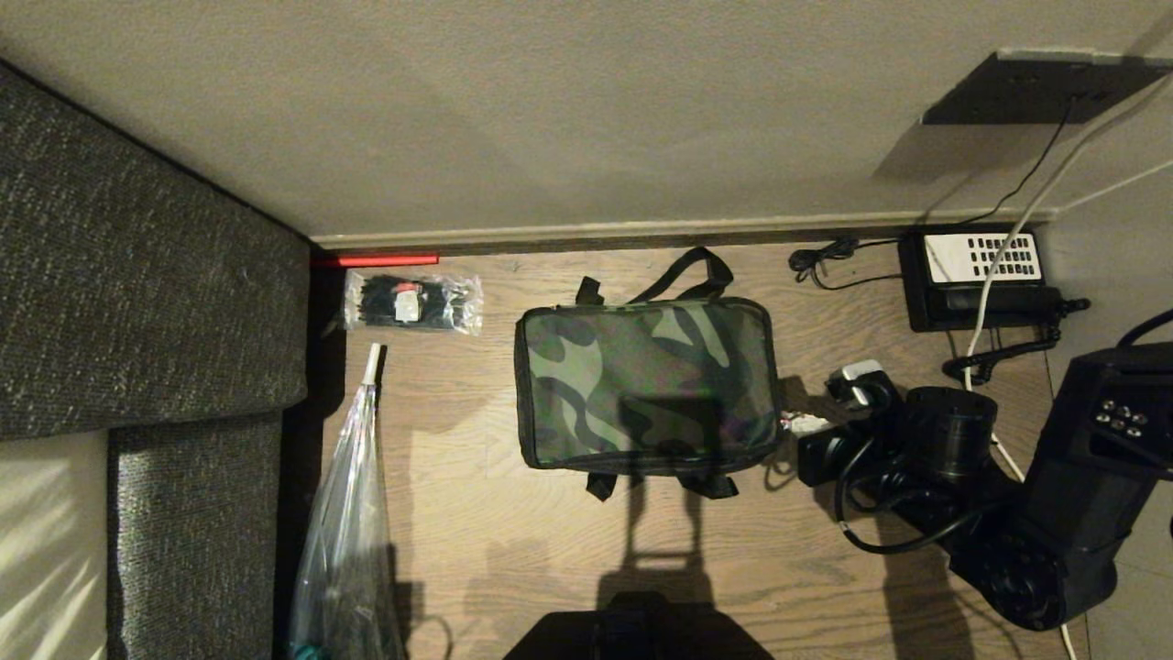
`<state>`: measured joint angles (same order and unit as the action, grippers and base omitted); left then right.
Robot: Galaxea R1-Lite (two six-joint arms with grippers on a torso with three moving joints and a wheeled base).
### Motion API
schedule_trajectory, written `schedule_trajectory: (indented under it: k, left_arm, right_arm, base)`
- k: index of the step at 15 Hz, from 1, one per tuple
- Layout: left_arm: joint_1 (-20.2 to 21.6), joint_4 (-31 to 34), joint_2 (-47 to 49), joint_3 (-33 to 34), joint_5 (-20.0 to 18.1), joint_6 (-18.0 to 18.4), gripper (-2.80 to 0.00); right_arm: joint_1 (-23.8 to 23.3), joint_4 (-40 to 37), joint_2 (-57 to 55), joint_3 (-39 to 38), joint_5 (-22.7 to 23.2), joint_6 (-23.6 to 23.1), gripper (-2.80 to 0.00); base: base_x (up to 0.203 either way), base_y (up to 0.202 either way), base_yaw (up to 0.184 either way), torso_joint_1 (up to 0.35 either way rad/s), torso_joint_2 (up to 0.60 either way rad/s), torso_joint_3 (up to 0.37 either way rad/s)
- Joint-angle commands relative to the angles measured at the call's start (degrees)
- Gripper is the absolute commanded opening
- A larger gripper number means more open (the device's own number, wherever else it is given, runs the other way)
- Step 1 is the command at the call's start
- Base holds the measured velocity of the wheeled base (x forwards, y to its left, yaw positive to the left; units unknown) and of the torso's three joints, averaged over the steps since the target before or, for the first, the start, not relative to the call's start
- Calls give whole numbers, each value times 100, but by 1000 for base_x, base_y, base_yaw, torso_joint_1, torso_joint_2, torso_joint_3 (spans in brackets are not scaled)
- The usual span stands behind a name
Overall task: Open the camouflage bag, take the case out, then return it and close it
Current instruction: Open the top of the storage box
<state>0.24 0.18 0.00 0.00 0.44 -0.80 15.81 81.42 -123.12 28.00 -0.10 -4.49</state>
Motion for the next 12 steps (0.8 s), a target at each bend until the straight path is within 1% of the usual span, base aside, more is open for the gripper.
schedule_trajectory:
  k: [1, 12]
  left_arm:
    - [2, -1, 0, 18, 9, -8, -280]
    - [2, -1, 0, 18, 0, -1, -280]
  right_arm:
    - [1, 49, -27, 74, 1, -8, -280]
    - [-43, 67, -106, 485, 1, 0, -280]
  base:
    - [0, 0, 0, 0, 0, 0]
    - [0, 0, 0, 0, 0, 0]
